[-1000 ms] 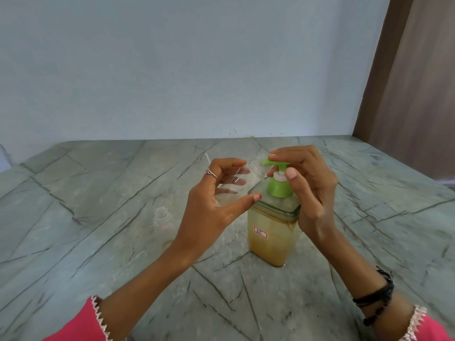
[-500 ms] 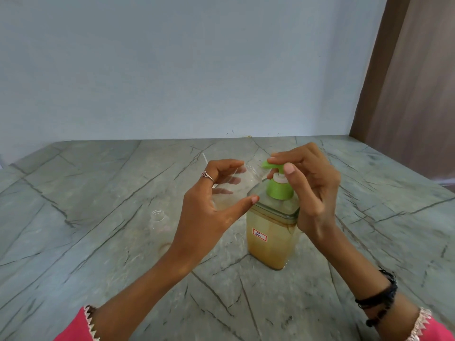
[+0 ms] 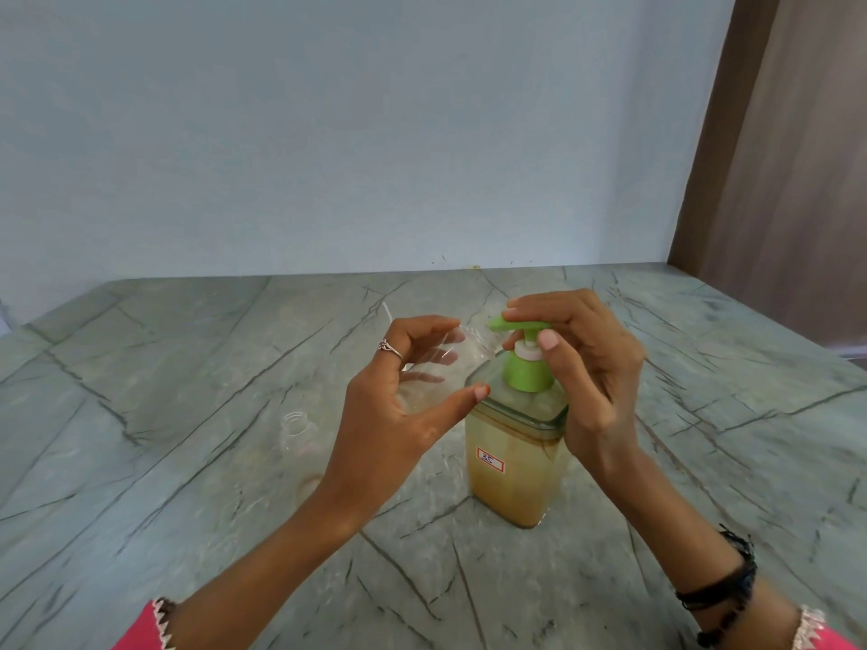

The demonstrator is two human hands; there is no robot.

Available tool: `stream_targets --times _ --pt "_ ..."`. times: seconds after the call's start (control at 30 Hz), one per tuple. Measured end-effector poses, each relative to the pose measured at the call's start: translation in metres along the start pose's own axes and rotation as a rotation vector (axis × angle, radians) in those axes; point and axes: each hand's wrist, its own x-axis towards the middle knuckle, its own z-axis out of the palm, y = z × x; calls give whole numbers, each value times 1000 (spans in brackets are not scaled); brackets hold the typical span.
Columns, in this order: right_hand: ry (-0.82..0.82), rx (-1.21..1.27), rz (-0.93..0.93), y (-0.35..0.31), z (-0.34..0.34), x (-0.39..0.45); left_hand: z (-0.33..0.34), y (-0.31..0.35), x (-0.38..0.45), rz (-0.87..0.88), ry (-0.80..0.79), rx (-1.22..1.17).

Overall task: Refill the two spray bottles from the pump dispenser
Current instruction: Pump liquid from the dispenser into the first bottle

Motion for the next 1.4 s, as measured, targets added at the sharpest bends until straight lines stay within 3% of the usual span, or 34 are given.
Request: stream_targets --times 0.97,1.4 --pt "5 75 84 -8 1 3 -2 2 0 -26 -16 -15" --pt "24 -42 83 -11 3 10 -2 0 0 -18 -44 -10"
